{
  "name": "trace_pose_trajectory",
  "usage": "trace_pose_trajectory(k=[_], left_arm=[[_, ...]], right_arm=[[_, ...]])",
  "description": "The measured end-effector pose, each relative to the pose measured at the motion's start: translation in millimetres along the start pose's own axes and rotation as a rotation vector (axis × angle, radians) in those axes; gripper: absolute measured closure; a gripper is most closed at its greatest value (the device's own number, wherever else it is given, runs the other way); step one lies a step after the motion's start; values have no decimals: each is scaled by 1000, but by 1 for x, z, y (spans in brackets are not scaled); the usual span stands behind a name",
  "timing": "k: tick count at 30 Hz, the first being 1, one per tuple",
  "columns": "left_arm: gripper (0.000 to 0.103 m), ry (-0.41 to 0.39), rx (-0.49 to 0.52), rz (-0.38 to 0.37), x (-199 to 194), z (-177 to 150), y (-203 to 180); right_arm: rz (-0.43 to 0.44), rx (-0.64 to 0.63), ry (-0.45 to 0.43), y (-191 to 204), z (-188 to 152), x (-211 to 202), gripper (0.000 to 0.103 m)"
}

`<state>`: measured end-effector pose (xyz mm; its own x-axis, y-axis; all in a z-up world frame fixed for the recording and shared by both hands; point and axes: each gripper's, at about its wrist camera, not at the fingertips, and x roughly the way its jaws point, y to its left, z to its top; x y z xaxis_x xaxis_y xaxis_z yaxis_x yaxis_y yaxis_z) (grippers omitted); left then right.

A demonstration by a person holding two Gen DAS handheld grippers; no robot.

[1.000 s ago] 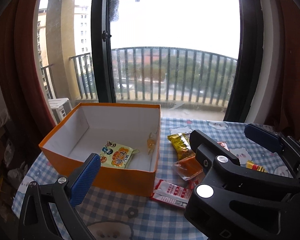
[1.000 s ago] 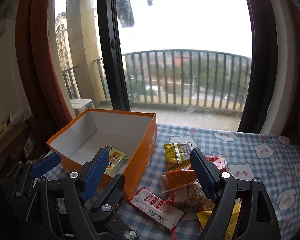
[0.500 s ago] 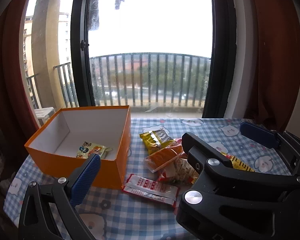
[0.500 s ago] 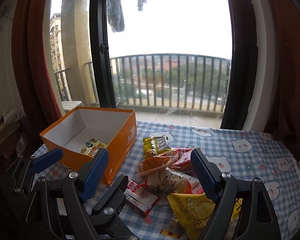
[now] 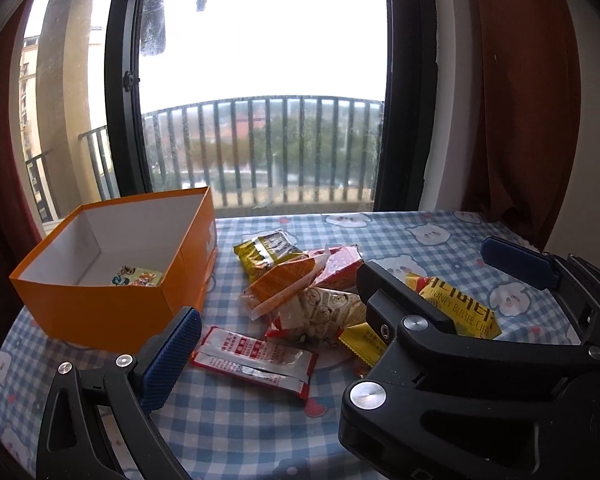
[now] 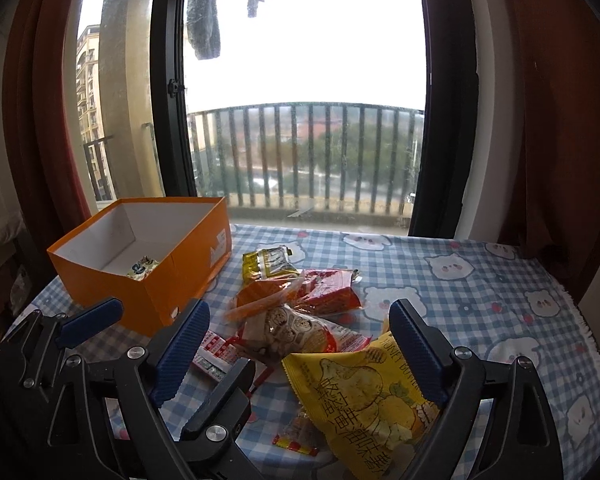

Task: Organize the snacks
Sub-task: 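Move the right tool back over the snack pile toward the yellow chip bag, then close the right tool on the yellow Honey Butter Chip bag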

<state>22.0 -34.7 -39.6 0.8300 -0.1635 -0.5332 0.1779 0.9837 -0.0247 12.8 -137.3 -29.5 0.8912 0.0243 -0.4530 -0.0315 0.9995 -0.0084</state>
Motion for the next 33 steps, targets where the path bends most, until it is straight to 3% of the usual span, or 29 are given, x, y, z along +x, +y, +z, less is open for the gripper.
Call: trace_pose_trajectory(k=[8,14,22,33], left_arm=[[1,71,3,-29,32,-15,-16],[1,135,13,-39,54,-24,-29],[1,197,40,-65,78,-29,-45],[0,222,46,-67,96,-30,-49]], right_arm=[[-29,34,65,-21,-22,25,10],[-122,41,120,-37,-35,38,10],[-166,148,212,-68,-51,57,9],[-177,180,229,-81,-57,78,0]])
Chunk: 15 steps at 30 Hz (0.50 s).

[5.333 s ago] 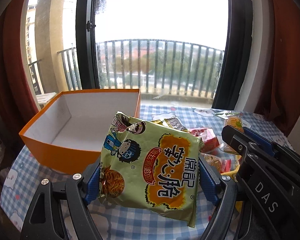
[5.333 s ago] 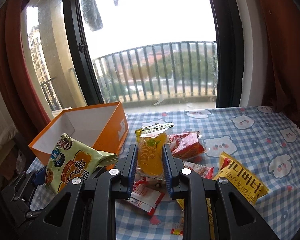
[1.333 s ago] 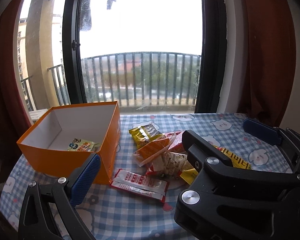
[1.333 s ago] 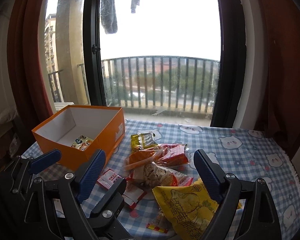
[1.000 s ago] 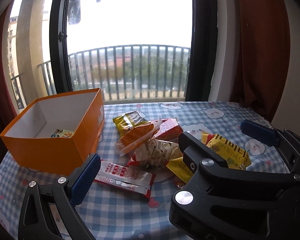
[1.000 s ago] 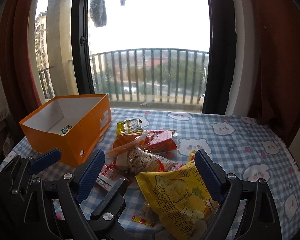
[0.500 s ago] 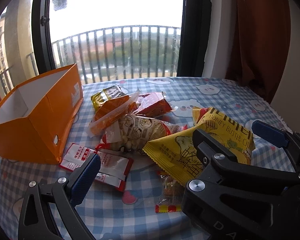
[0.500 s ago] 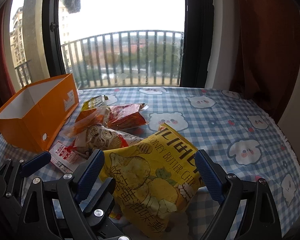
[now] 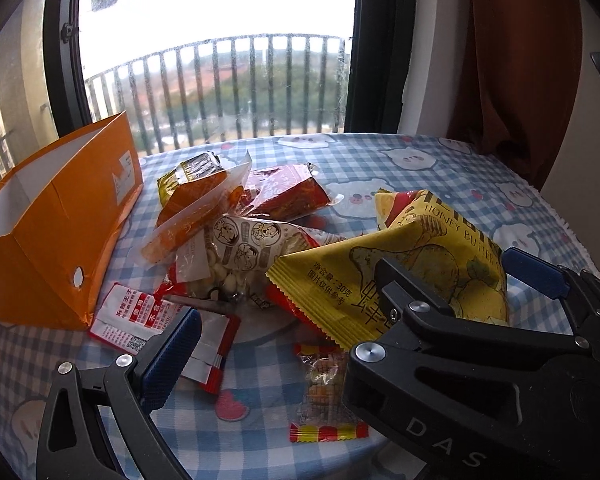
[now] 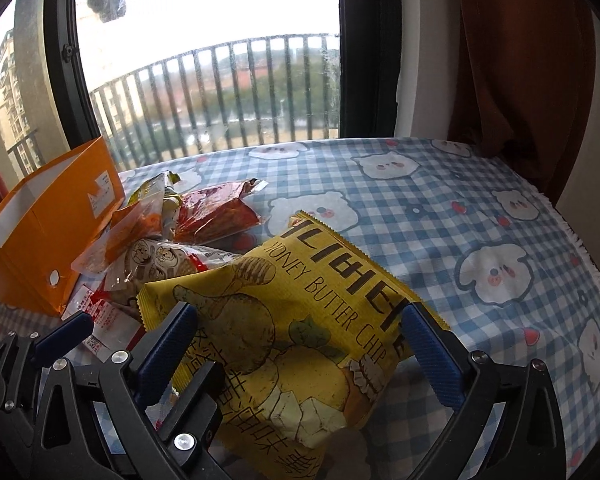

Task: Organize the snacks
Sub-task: 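Close the right tool on the yellow Honey Butter Chip bag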

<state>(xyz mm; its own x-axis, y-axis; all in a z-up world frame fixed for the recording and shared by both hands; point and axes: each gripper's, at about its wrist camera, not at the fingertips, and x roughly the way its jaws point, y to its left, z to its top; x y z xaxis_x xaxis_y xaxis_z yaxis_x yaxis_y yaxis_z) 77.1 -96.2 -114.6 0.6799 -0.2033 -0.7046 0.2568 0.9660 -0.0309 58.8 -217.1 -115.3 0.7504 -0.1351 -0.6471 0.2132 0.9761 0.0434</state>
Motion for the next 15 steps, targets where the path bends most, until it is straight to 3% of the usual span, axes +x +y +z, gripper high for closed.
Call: trace_pose_trajectory(k=[10,15], left_arm=[[0,8,2,20,8,-1,4],[0,17,-4,43,11,-1,8]], right_arm=[[44,16,-4,-1,-2,14,2],[-2,-6,-41,1,0,14,42]])
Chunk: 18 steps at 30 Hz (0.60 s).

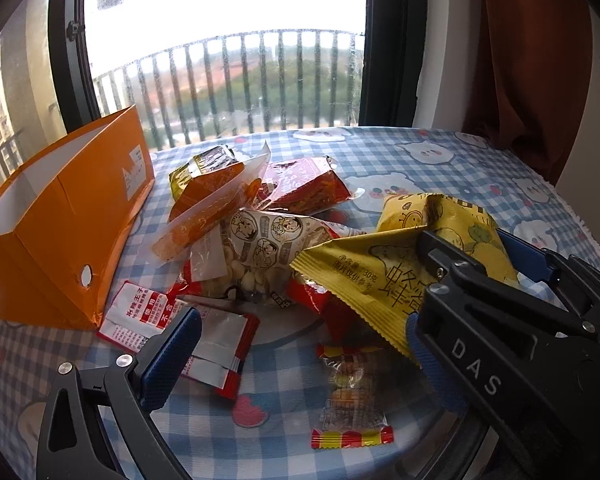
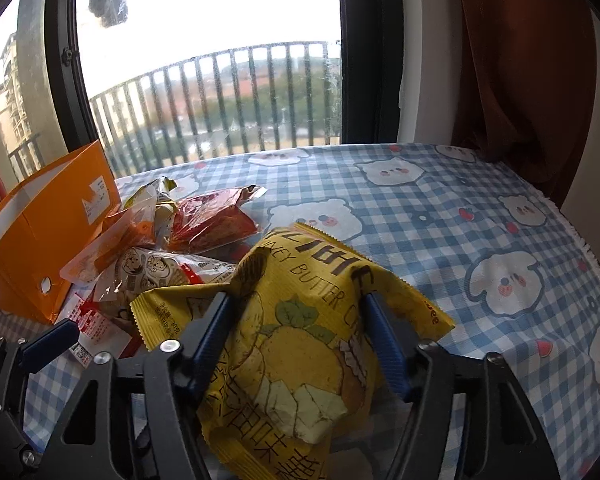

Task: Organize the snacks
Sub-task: 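Close the right tool on the yellow Honey Butter Chip bag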

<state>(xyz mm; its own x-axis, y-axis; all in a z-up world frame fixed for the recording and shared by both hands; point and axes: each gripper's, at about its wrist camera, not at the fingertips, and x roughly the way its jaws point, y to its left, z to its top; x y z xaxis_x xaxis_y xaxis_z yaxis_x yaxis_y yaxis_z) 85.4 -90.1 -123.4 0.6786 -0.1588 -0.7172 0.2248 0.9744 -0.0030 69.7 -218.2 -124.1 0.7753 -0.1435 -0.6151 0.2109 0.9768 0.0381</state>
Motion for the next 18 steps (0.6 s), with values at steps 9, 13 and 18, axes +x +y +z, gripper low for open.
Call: trace_pose_trajectory(k=[9,13,18], left_arm=[[1,6,-24,48,-2,11,12],[1,-8,-28,67,-6,22,16],[1,-6,-50,84,-6,38,25]], right_arm=[[16,20,-27,2,9,-3,63],[-2,27,-63,4,18,-8,64],[-5,21,-101,9,34,-13,64]])
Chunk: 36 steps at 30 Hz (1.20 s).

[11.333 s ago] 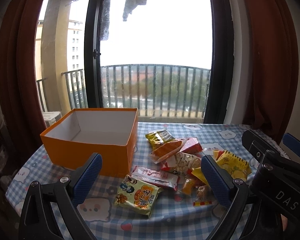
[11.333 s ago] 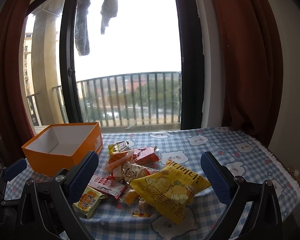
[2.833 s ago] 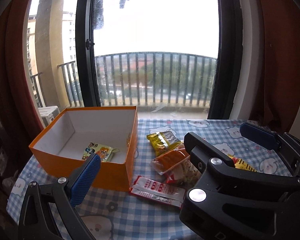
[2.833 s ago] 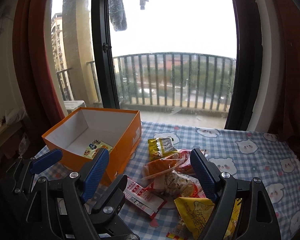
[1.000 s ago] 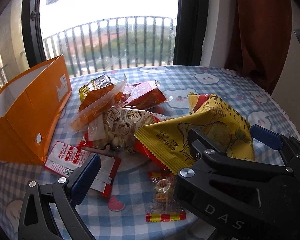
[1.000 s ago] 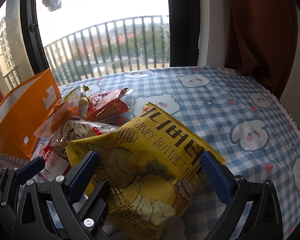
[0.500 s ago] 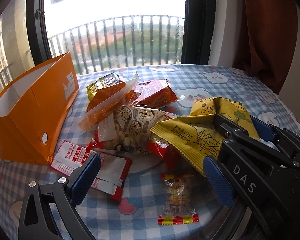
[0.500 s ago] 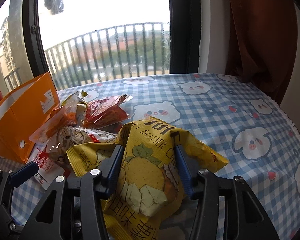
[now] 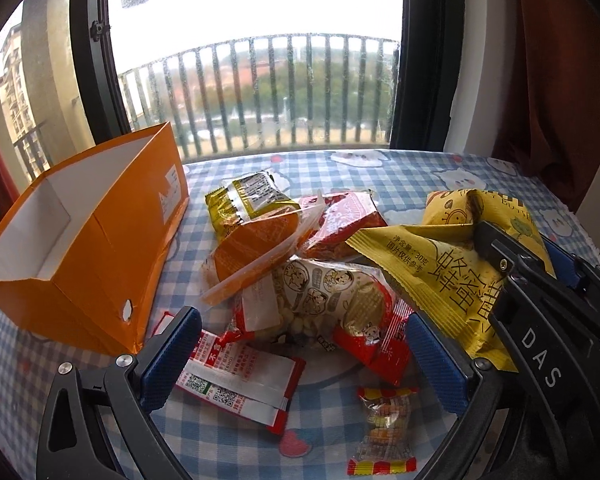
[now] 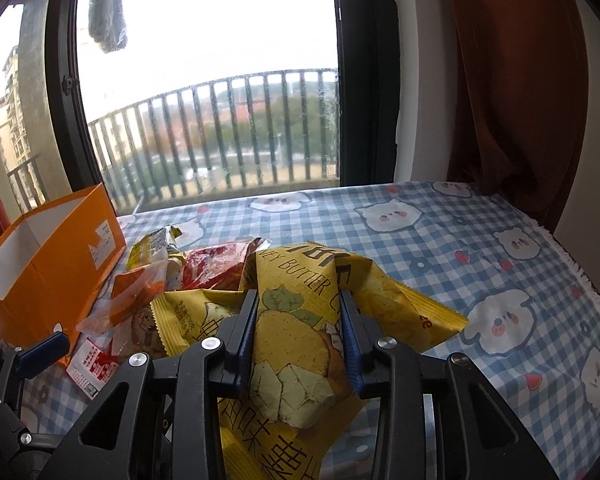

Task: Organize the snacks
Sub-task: 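Close the right tool on the yellow Honey Butter Chip bag, then close the left tool on the orange jelly packet while the right tool holds the chip bag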

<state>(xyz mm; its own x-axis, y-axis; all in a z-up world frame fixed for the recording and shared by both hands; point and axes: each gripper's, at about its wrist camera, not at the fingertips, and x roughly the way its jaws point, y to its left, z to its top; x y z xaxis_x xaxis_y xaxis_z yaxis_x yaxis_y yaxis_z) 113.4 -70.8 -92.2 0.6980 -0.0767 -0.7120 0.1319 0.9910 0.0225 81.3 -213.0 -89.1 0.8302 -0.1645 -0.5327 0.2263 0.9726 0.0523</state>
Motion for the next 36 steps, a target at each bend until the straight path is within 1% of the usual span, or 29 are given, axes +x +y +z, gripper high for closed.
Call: trace_pose_trajectory(k=[3,6,11,14,17,21,25,30,32,33,34,35,36], left_arm=[[1,-3,-1,9,1,10,3],[1,-6,11,36,4,19,5],[1,-12,36,56,10,34,7],[1,-17,35,67,16,42,10],[1,6,32,65,25,48,12],[1,17,29,67,36,52,14],[2,46,17,58,50,51,17],[12,58,-1,69,64,48,20],[24,82,-17,58,72,46,23],[26,97,-27,54,76,46,23],[27,98,-35,64,78,45,25],[31,92,-39,72,79,45,26],[31,88,-39,73,80,44,27]], right_arm=[[8,3,-8,3,9,2,64],[13,5,-12,5,17,5,64],[20,8,1,9,28,15,64],[17,8,-2,13,34,21,64],[16,7,-6,16,40,27,64],[22,5,2,19,43,36,64],[7,0,10,21,43,47,64],[4,-3,47,23,39,63,64],[-2,-9,50,24,38,66,64],[-4,-14,51,25,37,67,64],[-5,-17,50,26,36,68,64],[-8,-24,47,28,35,68,64],[-12,-29,45,29,34,68,64]])
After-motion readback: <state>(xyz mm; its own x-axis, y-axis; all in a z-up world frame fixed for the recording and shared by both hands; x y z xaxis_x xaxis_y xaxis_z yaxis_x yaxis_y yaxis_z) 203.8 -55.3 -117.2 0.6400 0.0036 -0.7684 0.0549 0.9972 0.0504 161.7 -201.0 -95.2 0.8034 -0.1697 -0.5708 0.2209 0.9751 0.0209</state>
